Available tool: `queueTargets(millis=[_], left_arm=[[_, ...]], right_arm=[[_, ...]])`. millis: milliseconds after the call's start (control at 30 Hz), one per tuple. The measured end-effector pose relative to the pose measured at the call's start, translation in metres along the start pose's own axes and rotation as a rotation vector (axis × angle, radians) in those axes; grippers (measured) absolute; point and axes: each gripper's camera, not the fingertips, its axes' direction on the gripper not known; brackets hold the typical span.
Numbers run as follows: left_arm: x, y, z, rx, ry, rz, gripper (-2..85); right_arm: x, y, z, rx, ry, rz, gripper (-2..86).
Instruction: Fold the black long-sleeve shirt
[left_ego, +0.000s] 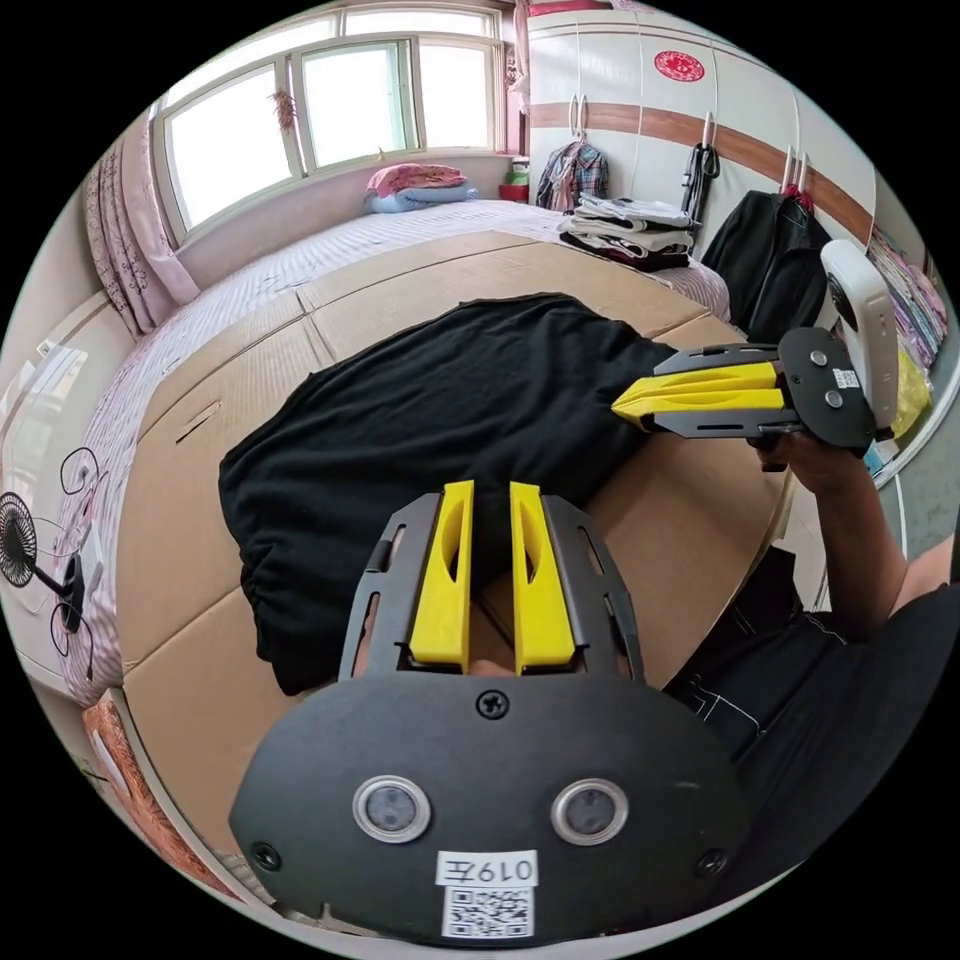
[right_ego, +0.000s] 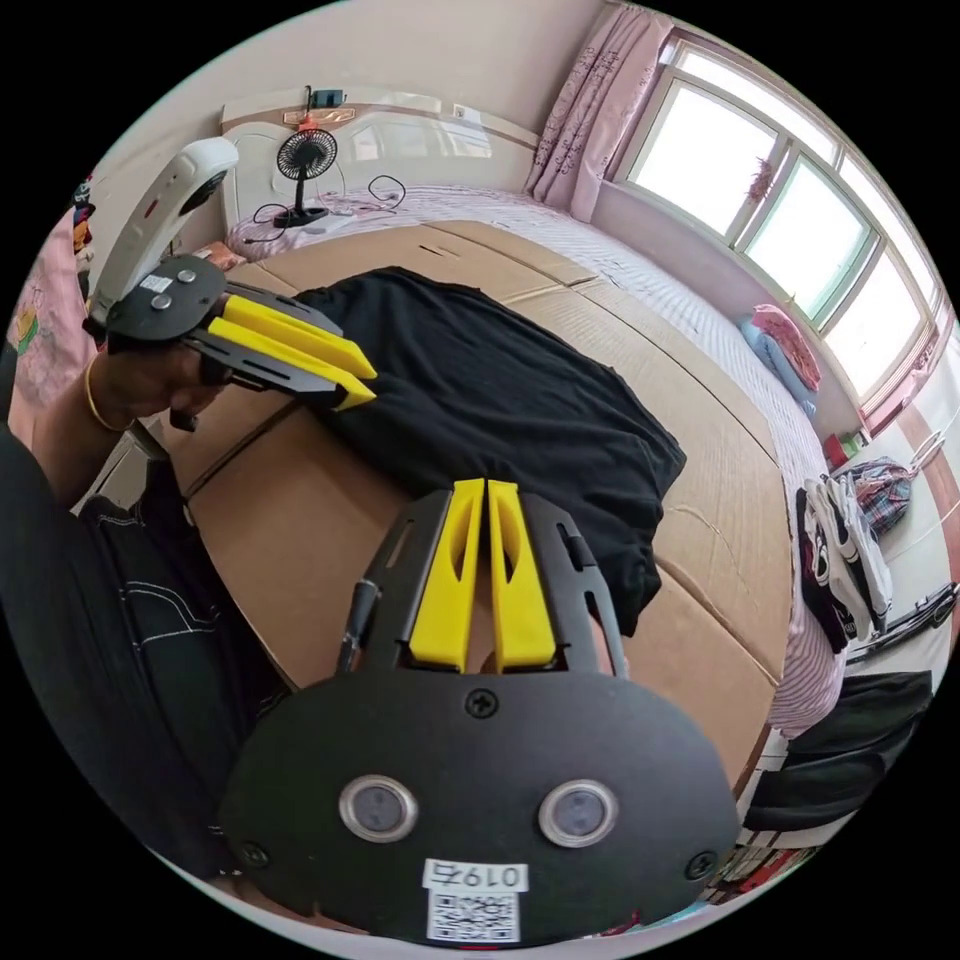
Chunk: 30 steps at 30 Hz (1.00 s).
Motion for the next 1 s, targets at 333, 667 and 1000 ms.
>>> queueTargets(millis=[333,667,1000], left_arm=[[0.093,-0.010,-0.027,0.166,0.061,0.228,5.9],[0.185,-0.045,0.007,0.075,0.002,0.505,8.8],[0.214,-0.064,0.024,-0.007,0.054,0.515,8.7]], right_arm=[[-0.106,-0.025,-0.047,0.008,0.291,-0.266,9.9],[-0.201,-0.066,-0.033,-0.140,0.413,-0.624,9.6],[-0.250,-0.096,-0.043,-0.199,0.397,-0.691,2.7]])
